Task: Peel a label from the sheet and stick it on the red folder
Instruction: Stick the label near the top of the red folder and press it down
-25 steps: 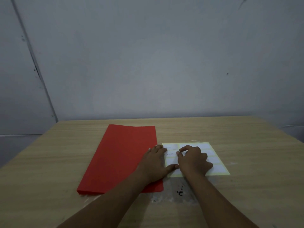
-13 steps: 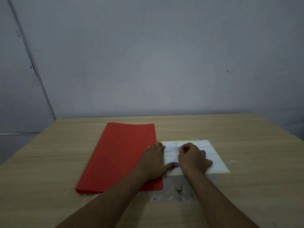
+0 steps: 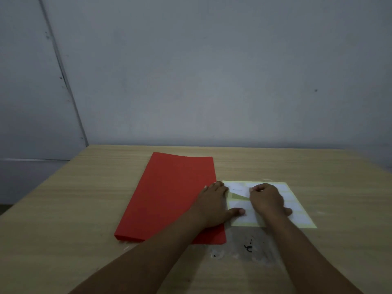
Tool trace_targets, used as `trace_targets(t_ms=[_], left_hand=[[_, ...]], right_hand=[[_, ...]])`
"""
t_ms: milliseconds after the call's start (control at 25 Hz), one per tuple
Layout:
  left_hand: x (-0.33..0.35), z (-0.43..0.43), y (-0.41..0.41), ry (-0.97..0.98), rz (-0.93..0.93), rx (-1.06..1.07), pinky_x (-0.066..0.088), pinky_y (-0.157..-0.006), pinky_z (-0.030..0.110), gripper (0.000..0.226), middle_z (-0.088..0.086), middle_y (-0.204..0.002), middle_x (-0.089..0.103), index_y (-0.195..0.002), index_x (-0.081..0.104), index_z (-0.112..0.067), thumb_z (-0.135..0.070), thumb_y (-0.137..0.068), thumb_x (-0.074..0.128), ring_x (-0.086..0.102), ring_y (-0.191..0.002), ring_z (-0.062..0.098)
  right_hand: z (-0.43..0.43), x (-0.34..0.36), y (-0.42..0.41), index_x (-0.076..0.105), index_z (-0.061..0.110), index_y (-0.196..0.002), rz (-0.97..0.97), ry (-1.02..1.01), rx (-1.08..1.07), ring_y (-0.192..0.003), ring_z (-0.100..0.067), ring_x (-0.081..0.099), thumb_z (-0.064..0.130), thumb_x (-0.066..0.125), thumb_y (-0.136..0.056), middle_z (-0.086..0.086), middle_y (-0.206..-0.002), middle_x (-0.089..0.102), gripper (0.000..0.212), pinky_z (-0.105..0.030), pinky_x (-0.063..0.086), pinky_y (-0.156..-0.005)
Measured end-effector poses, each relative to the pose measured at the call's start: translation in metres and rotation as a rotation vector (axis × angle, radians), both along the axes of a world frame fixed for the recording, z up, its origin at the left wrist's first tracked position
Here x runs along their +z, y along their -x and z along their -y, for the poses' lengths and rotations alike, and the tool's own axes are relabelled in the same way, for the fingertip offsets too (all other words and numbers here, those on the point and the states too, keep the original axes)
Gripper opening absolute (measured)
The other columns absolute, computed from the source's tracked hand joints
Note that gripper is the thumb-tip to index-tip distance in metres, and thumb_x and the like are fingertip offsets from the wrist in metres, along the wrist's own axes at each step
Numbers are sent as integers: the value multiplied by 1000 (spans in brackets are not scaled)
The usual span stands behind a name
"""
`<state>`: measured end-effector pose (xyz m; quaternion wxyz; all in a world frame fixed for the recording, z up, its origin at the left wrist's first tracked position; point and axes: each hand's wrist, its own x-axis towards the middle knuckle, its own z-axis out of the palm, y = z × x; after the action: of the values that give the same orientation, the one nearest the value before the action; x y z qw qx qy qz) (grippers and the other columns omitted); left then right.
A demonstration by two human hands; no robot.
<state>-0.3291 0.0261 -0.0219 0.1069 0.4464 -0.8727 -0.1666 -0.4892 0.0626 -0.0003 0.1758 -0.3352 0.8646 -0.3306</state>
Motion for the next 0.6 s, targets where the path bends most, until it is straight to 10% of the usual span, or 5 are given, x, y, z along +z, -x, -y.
trace_targets(t_ms=[280,600], left_hand=[[31,19,-25,69,-462,266,39,-109,47,63,2,-125,71,-125,68,-16,-65,-92,46,64,-118,18],[47,83,-114,-107,-800,561,49,-66,15,23,2,-76,76,-99,78,-15,-26,-79,81,72,-70,10]], right_hand=[[25,22,-36,66,22,-82,-115,77,75,-89,-29,55,38,57,-91,7,-76,59,21,-48,24,-99],[93,13,-112,70,17,-84,138,390,307,-90,-24,64,21,68,-90,-4,-94,72,7,-30,43,-79]])
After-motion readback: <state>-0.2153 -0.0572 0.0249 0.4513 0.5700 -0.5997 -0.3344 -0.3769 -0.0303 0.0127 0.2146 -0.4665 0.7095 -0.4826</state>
